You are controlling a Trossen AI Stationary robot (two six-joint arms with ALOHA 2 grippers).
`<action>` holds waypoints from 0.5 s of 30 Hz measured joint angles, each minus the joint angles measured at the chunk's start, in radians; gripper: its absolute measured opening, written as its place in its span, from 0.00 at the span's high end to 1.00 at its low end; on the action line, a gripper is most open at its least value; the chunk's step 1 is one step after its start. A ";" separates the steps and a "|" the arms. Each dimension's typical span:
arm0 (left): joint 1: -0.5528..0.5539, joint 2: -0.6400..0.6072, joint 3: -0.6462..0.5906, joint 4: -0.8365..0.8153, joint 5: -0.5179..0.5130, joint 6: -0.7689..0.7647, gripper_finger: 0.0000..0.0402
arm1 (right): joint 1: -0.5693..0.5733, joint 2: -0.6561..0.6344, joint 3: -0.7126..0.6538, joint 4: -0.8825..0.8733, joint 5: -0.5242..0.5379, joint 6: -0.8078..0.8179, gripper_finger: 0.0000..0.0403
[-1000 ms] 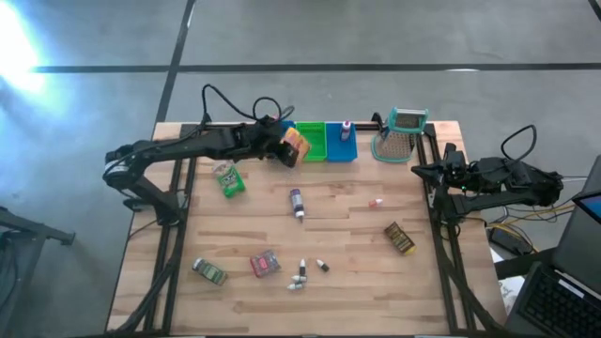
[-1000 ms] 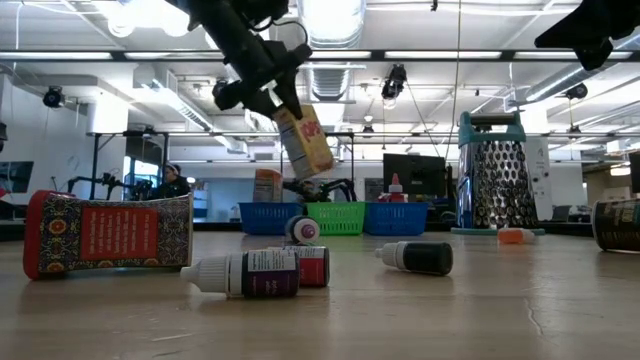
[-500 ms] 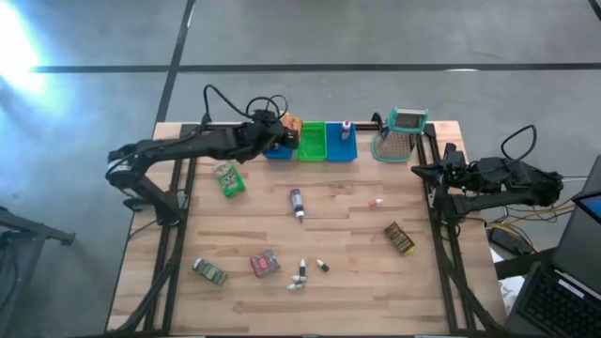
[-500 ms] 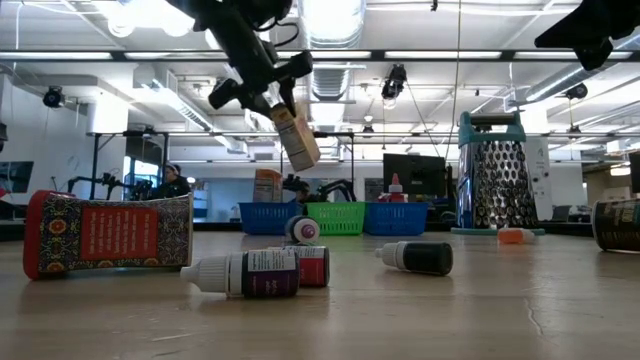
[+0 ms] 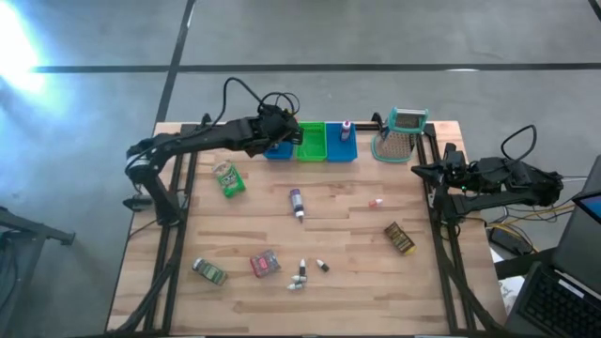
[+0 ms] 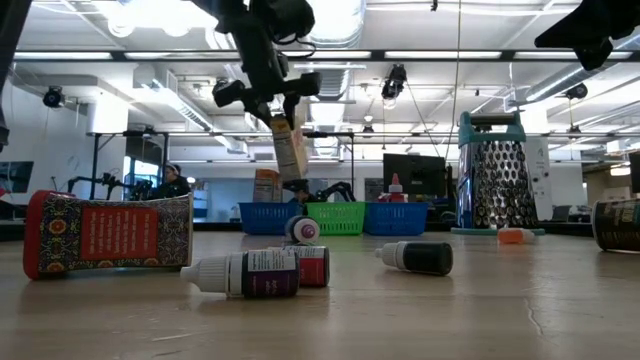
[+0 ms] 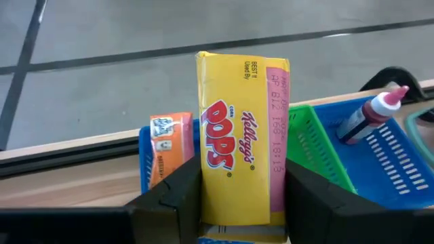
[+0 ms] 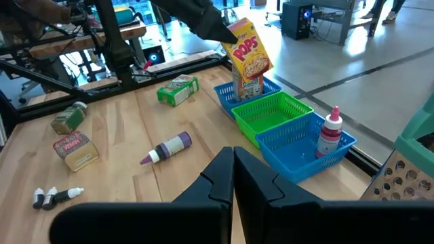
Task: Pick & Place Kitchen Items
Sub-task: Put the yellow cereal box into the left blue bin
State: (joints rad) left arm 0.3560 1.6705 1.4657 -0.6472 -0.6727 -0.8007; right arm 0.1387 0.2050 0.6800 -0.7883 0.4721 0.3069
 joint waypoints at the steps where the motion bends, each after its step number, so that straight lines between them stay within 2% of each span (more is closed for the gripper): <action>1: 0.002 0.004 0.002 0.001 0.000 -0.005 0.59 | 0.000 0.000 0.000 0.000 0.000 0.000 0.98; 15: 0.036 0.086 0.002 -0.018 0.007 -0.077 0.59 | 0.000 0.000 0.000 0.000 0.000 0.000 0.98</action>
State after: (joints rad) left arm 0.3917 1.7567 1.4681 -0.6654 -0.6655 -0.8774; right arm 0.1387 0.2051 0.6803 -0.7882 0.4721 0.3069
